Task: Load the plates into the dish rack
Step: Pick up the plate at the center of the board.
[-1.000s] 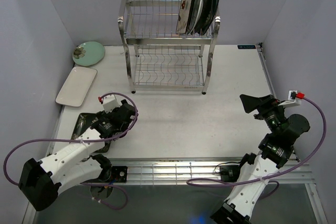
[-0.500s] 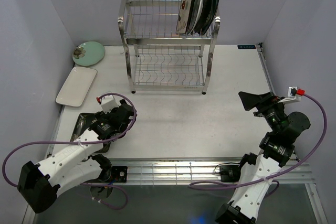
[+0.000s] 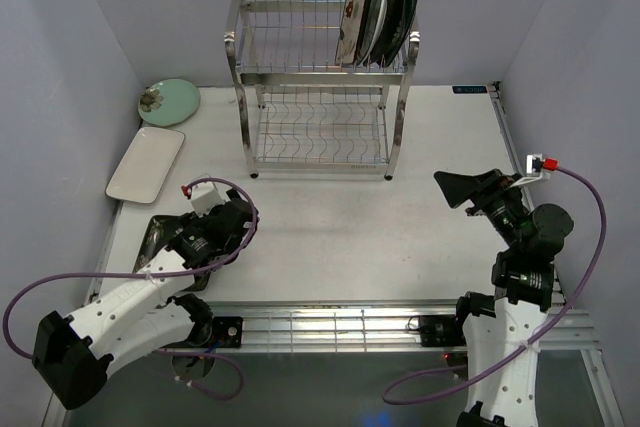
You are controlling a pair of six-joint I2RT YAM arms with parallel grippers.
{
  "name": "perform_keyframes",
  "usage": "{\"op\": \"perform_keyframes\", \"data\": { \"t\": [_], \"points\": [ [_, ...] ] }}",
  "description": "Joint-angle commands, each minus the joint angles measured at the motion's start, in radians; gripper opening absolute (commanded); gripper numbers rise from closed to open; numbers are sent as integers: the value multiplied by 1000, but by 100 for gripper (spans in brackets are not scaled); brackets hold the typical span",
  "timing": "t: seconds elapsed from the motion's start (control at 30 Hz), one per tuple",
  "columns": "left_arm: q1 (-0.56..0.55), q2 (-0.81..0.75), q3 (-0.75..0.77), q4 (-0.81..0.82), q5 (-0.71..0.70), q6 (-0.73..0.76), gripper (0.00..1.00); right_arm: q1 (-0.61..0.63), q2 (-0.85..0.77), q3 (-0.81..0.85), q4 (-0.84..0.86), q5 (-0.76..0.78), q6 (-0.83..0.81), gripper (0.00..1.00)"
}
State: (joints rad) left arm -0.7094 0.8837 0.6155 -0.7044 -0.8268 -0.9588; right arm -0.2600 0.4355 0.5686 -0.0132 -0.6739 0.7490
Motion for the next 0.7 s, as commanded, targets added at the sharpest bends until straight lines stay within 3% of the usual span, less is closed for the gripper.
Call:
{"op": "perform_keyframes", "data": {
  "t": [0.0, 0.07, 0.17, 0.3, 0.37, 0.5, 0.57, 0.67],
  "points": [
    [-2, -15, 13, -4, -11, -1, 98, 40, 25, 5, 86, 45, 15, 98],
    [-2, -11, 15, -4, -11, 0, 98, 97, 8, -48, 145, 95, 55, 98],
    [-4, 0, 18, -3, -9, 3, 98, 292, -6, -29, 104, 293, 6, 96],
    [-4, -3, 15, -4, -9, 2, 98, 584, 66, -52, 139, 445, -36, 95],
    [-4, -14, 12, -3, -8, 0, 98, 662, 71, -41, 116, 589, -66, 94],
    [-7, -26, 9, -1, -9, -1, 98, 738, 51, -88, 183, 602, -68, 94],
    [-7, -19, 10, -1, -11, -1, 98, 775, 127, -125, 276, 565, -37, 95],
    [-9, -17, 10, -3, -15, -4, 98, 912, 226, -179, 343, 666, -49, 95]
  ]
}}
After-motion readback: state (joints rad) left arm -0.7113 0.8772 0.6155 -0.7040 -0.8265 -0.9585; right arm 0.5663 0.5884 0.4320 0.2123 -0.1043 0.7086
